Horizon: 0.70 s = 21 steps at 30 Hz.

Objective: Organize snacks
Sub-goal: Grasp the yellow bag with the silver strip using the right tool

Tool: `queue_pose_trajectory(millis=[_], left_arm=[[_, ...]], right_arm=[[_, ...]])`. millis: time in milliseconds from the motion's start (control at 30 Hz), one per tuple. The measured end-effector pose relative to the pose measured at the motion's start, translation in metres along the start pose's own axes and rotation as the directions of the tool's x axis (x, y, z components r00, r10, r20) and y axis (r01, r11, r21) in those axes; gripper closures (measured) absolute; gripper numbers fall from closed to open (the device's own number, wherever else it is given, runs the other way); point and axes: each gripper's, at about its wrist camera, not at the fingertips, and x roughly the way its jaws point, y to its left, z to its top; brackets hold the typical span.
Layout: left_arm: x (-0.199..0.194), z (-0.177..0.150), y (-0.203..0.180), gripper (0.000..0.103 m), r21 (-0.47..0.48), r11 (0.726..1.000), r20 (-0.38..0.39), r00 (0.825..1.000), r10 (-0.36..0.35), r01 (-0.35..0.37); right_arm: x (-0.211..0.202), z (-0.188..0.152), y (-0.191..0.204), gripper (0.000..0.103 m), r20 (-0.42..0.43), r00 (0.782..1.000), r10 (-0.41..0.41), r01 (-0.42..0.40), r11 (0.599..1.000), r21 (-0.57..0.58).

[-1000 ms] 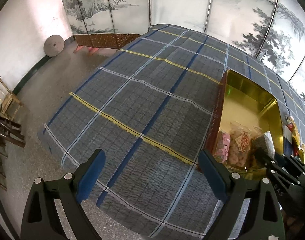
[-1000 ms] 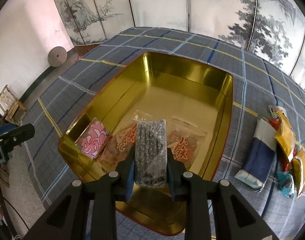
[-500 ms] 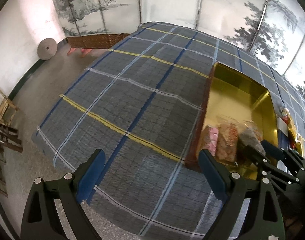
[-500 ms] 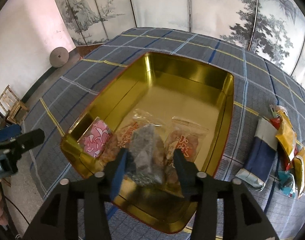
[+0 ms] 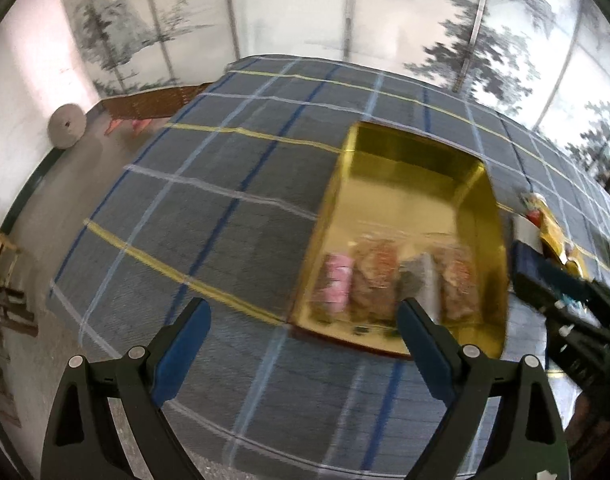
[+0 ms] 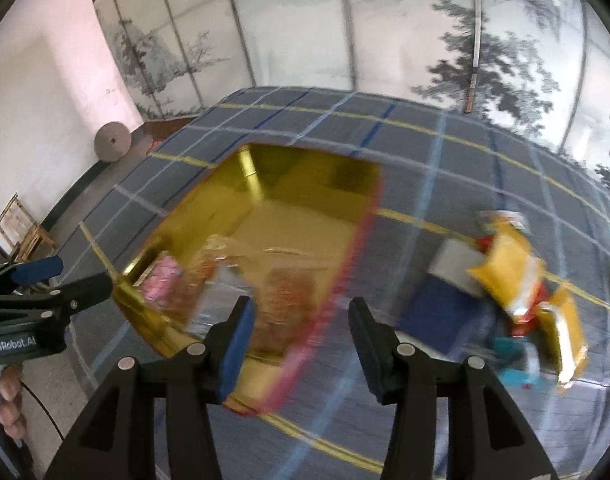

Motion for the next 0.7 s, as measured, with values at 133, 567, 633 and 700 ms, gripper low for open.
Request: queue_pose_trajectory(millis=[133, 567, 633, 700], left_arm=[[-0.001, 0.003, -0.030, 0.011, 0.062, 0.998, 0.005, 1.000, -0.029, 0.028], [0.001, 0.008, -0.143, 0.008, 0.275, 0.954, -0.002, 0.993, -0.121, 0.117], [0.004, 0.007, -0.159, 0.008, 0.305, 0.943, -0.007, 0.991, -0.134, 0.129], [0.007, 0.008, -0.176, 0.008, 0.334, 0.932, -0.013, 0.989, -0.145, 0.141]], right_arm=[[-0.018, -0.006, -0.049, 0.049, 0.026, 0.998, -0.065, 0.065, 0.998, 0.008], [-0.034, -0.033, -0.203, 0.034, -0.010, 0.981, -0.195, 0.196, 0.978, 0.067], [-0.027, -0.036, -0.213, 0.033, -0.035, 0.984, -0.176, 0.177, 0.984, 0.030], [-0.020, -0.039, -0.216, 0.033, -0.045, 0.985, -0.166, 0.166, 0.986, 0.005]])
